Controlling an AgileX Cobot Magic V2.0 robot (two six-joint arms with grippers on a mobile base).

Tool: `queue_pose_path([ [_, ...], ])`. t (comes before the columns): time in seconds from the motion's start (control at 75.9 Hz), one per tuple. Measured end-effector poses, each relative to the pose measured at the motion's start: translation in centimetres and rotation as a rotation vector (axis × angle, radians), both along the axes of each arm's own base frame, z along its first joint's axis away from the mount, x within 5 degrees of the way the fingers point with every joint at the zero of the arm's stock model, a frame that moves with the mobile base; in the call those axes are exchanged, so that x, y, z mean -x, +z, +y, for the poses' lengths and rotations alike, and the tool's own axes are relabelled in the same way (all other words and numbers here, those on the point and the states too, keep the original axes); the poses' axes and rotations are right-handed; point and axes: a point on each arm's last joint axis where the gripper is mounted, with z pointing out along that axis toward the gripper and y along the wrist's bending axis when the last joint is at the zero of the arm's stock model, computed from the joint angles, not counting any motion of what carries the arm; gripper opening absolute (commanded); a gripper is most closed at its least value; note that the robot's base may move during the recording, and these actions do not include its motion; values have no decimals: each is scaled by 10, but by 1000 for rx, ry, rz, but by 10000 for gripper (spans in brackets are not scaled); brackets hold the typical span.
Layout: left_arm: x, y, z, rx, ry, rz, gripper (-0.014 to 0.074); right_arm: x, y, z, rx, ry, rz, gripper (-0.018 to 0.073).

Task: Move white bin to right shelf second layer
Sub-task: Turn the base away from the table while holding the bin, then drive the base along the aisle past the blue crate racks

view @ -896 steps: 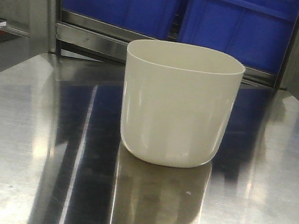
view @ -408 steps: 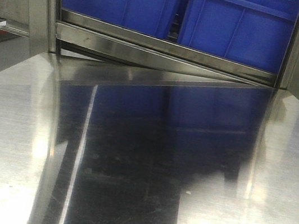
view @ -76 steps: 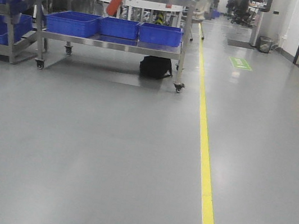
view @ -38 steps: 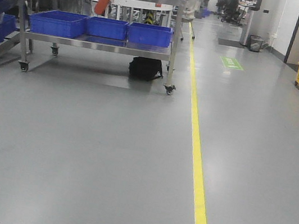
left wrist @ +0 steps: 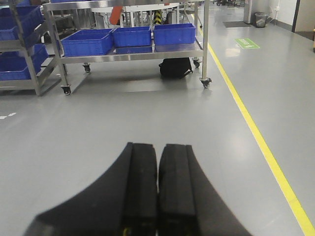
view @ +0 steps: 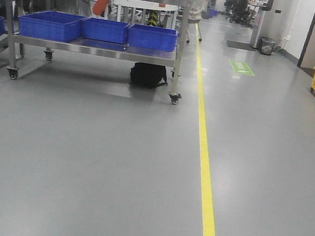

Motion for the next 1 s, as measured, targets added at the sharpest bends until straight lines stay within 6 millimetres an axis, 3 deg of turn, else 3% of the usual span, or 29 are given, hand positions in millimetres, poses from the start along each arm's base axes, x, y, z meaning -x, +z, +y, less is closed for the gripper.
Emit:
queue_pose_path([
  [1.001, 0, 0, 0, 0, 0, 0, 85, 0, 0, 0, 0, 0, 0, 77],
])
